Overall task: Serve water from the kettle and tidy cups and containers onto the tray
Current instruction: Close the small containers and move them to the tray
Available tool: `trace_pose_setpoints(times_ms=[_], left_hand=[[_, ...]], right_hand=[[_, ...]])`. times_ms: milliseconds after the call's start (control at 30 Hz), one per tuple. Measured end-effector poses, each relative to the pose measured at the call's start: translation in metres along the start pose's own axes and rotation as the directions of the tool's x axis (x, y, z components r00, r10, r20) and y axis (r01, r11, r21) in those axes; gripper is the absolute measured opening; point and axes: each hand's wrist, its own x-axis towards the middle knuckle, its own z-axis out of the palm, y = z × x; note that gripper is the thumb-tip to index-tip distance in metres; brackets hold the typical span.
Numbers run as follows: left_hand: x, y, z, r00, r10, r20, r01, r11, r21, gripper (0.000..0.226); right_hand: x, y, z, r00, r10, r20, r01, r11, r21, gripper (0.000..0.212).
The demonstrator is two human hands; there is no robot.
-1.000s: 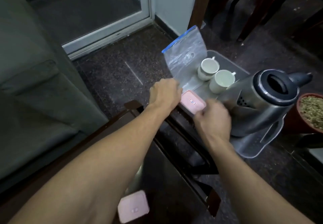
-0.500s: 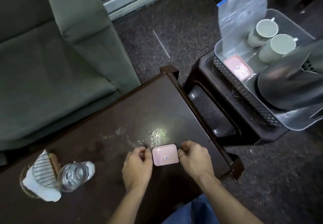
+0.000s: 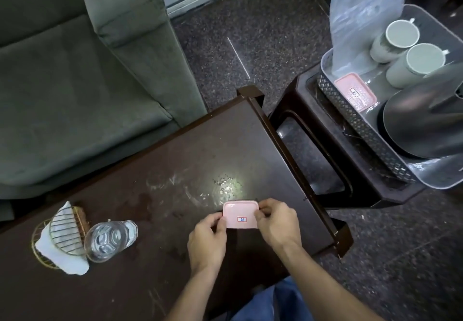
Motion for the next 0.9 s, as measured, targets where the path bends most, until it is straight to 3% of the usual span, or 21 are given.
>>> trace_pose_setpoints(times_ms=[67, 167, 233, 333, 467, 567, 900], left_hand=[[0.0, 0.007, -0.001, 0.999, 0.029, -0.014, -0.029, 1.0, -0.01, 0.016], [0.007, 0.041, -0.002, 0.986, 0.16, -0.051, -0.163, 0.985, -0.056, 0.013], [0.015, 0.083, 0.0, 0.95, 0.31, -0.048, -0.313, 0.947, -0.076, 0.014], [0.022, 0.165, 0.002, 0.833, 0.554, -0.02, -0.554, 0.83, -0.066, 0.017], [0.026, 0.273, 0.01, 0.668, 0.742, 0.062, -0.744, 0.665, 0.066, 0.022], [0.033, 0.328, 0.022, 0.624, 0.769, 0.135, -0.781, 0.608, 0.145, 0.021], [0.059, 0.38, 0.069, 0.609, 0.722, 0.329, -0.78, 0.47, 0.412, 0.024]], right_hand=[[-0.003, 0.0, -0.006, 1.0, -0.003, -0.015, 0.004, 0.999, 0.047, 0.015], [-0.005, -0.007, -0.03, 0.988, -0.013, -0.152, 0.05, 0.969, 0.24, 0.011], [-0.002, -0.016, -0.056, 0.957, -0.013, -0.29, 0.128, 0.916, 0.381, 0.025], [0.009, -0.036, -0.106, 0.875, 0.022, -0.484, 0.255, 0.828, 0.5, 0.034], [0.03, -0.062, -0.167, 0.767, 0.09, -0.635, 0.371, 0.745, 0.554, 0.015], [0.047, -0.075, -0.195, 0.719, 0.14, -0.681, 0.371, 0.751, 0.546, 0.015], [0.089, -0.08, -0.215, 0.724, 0.376, -0.578, 0.08, 0.787, 0.612, 0.027]])
